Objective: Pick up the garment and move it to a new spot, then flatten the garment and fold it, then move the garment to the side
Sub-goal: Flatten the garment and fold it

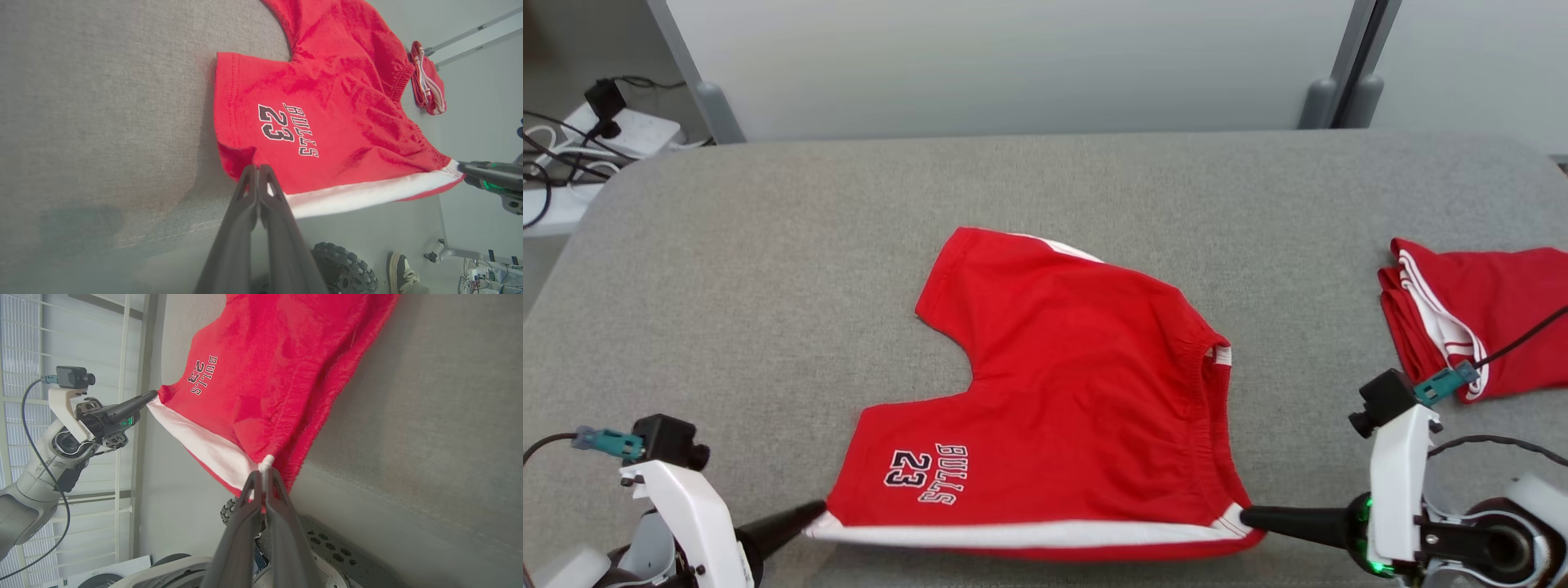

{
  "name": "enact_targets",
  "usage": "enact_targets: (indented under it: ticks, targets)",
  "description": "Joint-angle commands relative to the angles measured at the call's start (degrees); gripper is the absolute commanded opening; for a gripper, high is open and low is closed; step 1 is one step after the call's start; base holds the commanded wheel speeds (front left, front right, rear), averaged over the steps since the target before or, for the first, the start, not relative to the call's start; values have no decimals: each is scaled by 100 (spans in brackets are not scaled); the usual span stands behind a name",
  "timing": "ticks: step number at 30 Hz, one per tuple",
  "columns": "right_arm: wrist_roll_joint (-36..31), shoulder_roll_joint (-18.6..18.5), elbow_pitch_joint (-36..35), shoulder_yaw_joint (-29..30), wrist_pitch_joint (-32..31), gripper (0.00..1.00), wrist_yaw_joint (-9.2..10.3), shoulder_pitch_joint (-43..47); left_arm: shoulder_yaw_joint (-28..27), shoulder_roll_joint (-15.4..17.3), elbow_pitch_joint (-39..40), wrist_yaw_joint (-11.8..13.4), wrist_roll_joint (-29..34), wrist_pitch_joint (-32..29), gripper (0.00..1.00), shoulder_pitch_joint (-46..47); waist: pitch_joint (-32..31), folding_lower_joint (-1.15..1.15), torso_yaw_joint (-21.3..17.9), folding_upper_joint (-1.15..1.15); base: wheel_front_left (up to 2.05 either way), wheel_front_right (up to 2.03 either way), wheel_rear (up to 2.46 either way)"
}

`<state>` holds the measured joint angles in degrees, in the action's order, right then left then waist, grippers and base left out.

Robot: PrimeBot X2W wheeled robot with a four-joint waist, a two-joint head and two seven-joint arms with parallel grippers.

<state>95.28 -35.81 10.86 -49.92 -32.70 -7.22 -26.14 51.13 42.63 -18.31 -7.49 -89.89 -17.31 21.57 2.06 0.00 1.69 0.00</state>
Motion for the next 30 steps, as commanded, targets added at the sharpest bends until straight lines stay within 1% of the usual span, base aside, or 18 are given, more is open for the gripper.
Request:
enact_targets:
  ticks: [1, 4, 6, 8, 9, 10, 11, 13, 14, 15, 16, 18, 19, 21, 23, 27, 30]
  targets:
    - [62, -305, -214, -27, -173, 0, -26, 64, -200, 362, 249, 34, -139, -204, 0, 144, 142, 0, 6, 0, 0, 0, 0]
    - [123, -635, -341, -87, -467, 0, -26, -45, -70, 623, 668, 212, -357, -925, 0, 222, 482, 0, 19, 0, 0, 0, 0]
    - [75, -804, -341, -110, -624, 0, -26, -272, -46, 720, 913, 389, -627, -1485, 0, 398, 804, 0, 38, 0, 0, 0, 0]
    - [46, -823, -228, -63, -749, 0, -26, -682, -108, 717, 1022, 632, -949, -2006, 0, 713, 1206, 0, 45, 0, 0, 0, 0]
    - [48, -750, -102, 27, -736, 0, -26, -979, -184, 680, 1014, 747, -1044, -2173, 0, 953, 1423, 0, 40, 0, 0, 0, 0]
    - [-124, -448, 298, 408, -301, 0, -26, -1850, -569, 512, 864, 782, -892, -1902, 0, 1687, 1886, 0, 10, 0, 0, 0, 0]
    - [-291, -235, 585, 658, 88, 0, -26, -2379, -890, 372, 732, 648, -619, -1381, 0, 2183, 2114, 0, -10, 0, 0, 0, 0]
    - [-773, 206, 1296, 1137, 1027, 0, -26, -3519, -1554, 27, 331, 408, 15, -42, 0, 3199, 2520, 0, -47, 0, 0, 0, 0]
    - [-973, 417, 1625, 1289, 1345, 0, -26, -4034, -1798, -126, 175, 288, 316, 544, 0, 3661, 2678, 0, -56, 0, 0, 0, 0]
    - [-1158, 600, 1968, 1468, 1730, 0, -26, -4505, -1938, -240, 32, 208, 614, 1002, 0, 4054, 2796, 0, -63, 0, 0, 0, 0]
    - [-1339, 772, 2243, 1543, 1969, 0, -26, -4913, -1998, -346, -105, 137, 875, 1342, 0, 4391, 2873, 0, -69, 0, 0, 0, 0]
    - [-1599, 1003, 2649, 1641, 2293, 0, -26, -5523, -2000, -530, -319, 47, 1319, 1869, 0, 4921, 2947, 0, -72, 0, 0, 0, 0]
    - [-1706, 1084, 2789, 1649, 2396, 0, -26, -5727, -1955, -629, -401, 24, 1441, 2024, 0, 5092, 2949, 0, -70, 0, 0, 0, 0]
    - [-1708, 1227, 2992, 1725, 2463, 0, -26, -5969, -1852, -788, -445, 7, 1578, 2302, 0, 5327, 2961, 0, -61, 0, 0, 0, 0]
    - [-1679, 1281, 3116, 1698, 2337, 0, -26, -5996, -1670, -880, -372, 4, 1541, 2419, 0, 5348, 2987, 0, -61, 0, 0, 0, 0]
    - [-1568, 1225, 3291, 1629, 2092, 0, -26, -5634, -1366, -866, -329, 2, 1324, 2676, 0, 5018, 3042, 0, -69, 0, 0, 0, 0]
    - [-1290, 1132, 3256, 1569, 1646, 0, -26, -5075, -1025, -809, -214, 1, 1121, 2735, 0, 4541, 3005, 0, -67, 0, 0, 0, 0]
